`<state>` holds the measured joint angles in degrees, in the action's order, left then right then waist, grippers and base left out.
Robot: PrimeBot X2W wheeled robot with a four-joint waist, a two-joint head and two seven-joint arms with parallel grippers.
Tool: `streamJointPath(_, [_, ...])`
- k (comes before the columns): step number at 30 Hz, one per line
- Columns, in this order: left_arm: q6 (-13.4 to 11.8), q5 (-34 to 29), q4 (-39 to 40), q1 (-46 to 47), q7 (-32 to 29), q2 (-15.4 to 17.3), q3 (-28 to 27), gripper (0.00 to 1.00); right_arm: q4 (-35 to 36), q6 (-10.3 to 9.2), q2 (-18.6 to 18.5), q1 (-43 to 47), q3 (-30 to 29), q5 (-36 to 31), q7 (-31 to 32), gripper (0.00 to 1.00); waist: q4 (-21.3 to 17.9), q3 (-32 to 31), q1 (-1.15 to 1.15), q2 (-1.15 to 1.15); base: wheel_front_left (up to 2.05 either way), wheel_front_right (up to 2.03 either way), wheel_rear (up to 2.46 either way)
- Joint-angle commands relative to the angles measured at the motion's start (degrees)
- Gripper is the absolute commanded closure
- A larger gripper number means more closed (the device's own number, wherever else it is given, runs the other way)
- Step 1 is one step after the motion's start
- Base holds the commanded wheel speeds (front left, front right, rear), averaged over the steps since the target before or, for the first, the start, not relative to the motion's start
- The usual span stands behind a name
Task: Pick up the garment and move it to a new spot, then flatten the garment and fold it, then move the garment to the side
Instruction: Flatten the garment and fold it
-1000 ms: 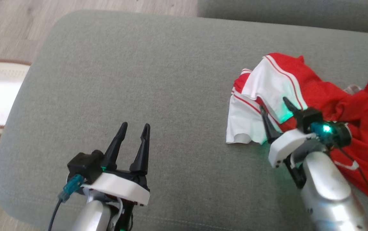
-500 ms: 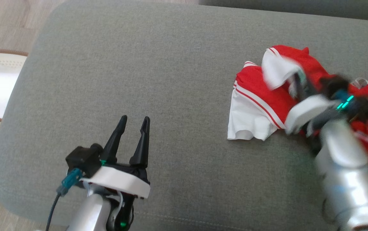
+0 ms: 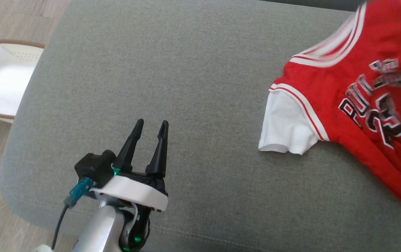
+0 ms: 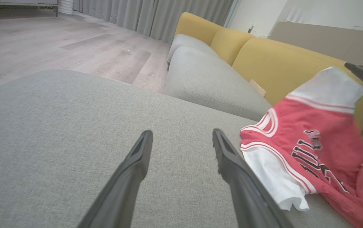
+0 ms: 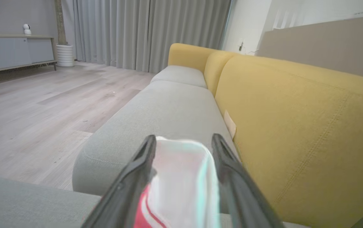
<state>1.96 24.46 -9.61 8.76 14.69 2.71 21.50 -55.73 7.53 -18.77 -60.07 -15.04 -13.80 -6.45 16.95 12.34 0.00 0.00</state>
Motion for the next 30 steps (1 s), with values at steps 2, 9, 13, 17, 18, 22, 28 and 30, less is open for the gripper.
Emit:
streamJointPath(2, [-0.43, 0.35, 1.88, 2.02, 0.3, 0.17, -2.26, 0.0, 0.38, -0.04, 2.3, -1.48, 0.61, -1.13, -0.3, 0.0, -0.82, -0.35, 0.0, 0.0, 0.0, 0.0, 0.0])
streamJointPath(9, [-0.19, -0.43, 1.68, 1.63, 0.3, 0.17, -3.48, 0.0, -2.34, -0.04, 7.84, 1.94, 3.66, -0.11, -5.36, 0.0, -4.91, -2.45, 0.0, 0.0, 0.0, 0.0, 0.0])
streamJointPath(13, [-0.06, -1.17, 1.49, 1.0, 0.3, 0.17, -4.55, 0.0, -0.49, -0.04, 11.0, 6.05, 6.08, 3.54, -7.66, 0.0, -8.04, -4.74, 0.0, 0.0, 0.0, 0.0, 0.0])
streamJointPath(17, [-0.17, -1.05, 1.69, -0.16, 0.3, 0.17, -5.9, 0.0, 5.64, -0.04, 13.74, 13.63, 9.56, 8.81, -8.41, 0.0, -11.62, -7.14, 0.0, 0.0, 0.0, 0.0, 0.0])
streamJointPath(18, [-0.22, -0.88, 1.8, -0.45, 0.3, 0.17, -6.16, 0.0, 7.89, -0.04, 14.16, 16.15, 10.42, 10.23, -8.46, 0.0, -12.47, -7.69, 0.0, 0.0, 0.0, 0.0, 0.0])
streamJointPath(22, [-0.56, -0.65, 2.49, -1.52, 0.3, 0.17, -6.81, 0.0, 19.49, -0.04, 15.18, 27.79, 12.57, 15.29, -8.52, 0.0, -15.67, -9.46, 0.0, 0.0, 0.0, 0.0, 0.0])
streamJointPath(28, [-1.18, -0.17, 3.02, -2.48, 0.3, 0.17, -7.79, 0.0, 32.2, -0.04, 15.77, 42.69, 13.97, 19.79, -8.53, 0.0, -19.0, -10.83, 0.0, 0.0, 0.0, 0.0, 0.0])
streamJointPath(30, [-1.17, -0.18, 2.89, -2.84, 0.3, 0.17, -7.88, 0.0, 35.42, -0.04, 15.84, 47.34, 14.16, 22.04, -8.53, 0.0, -20.11, -11.16, 0.0, 0.0, 0.0, 0.0, 0.0])
